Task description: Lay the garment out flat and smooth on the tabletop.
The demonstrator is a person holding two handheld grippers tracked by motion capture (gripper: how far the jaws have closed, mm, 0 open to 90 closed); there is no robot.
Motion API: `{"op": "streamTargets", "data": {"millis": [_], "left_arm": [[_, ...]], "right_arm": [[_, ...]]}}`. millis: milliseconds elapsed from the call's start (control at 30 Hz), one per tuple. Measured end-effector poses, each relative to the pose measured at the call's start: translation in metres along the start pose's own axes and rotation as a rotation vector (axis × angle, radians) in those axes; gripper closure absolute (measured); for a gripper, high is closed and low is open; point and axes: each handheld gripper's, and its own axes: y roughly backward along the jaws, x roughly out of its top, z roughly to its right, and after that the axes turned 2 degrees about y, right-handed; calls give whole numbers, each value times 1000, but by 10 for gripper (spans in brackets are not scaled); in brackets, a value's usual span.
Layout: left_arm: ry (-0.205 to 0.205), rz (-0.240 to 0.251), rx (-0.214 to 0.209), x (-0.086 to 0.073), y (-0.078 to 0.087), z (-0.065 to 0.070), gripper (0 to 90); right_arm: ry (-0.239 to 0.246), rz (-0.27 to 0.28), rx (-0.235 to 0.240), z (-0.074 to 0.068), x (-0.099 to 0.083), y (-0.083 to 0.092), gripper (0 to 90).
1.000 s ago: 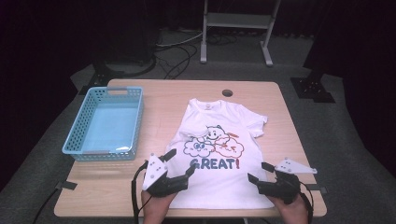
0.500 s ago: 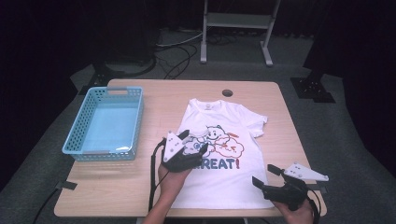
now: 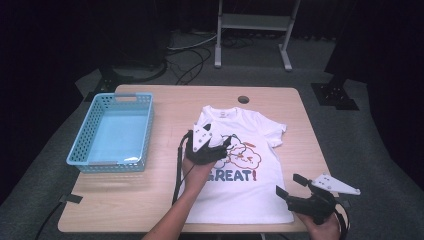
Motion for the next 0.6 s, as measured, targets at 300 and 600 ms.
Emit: {"op": "streamTargets", "data": {"millis": [300,600], "left_arm": [[-2,-14,3,14,-25,-8,206],[12,-15,-2,28,-44,-14,191]], "right_arm": [[6,10,-15,3,1,1,171],[-15,24,-29,8,1,3,135]]}}
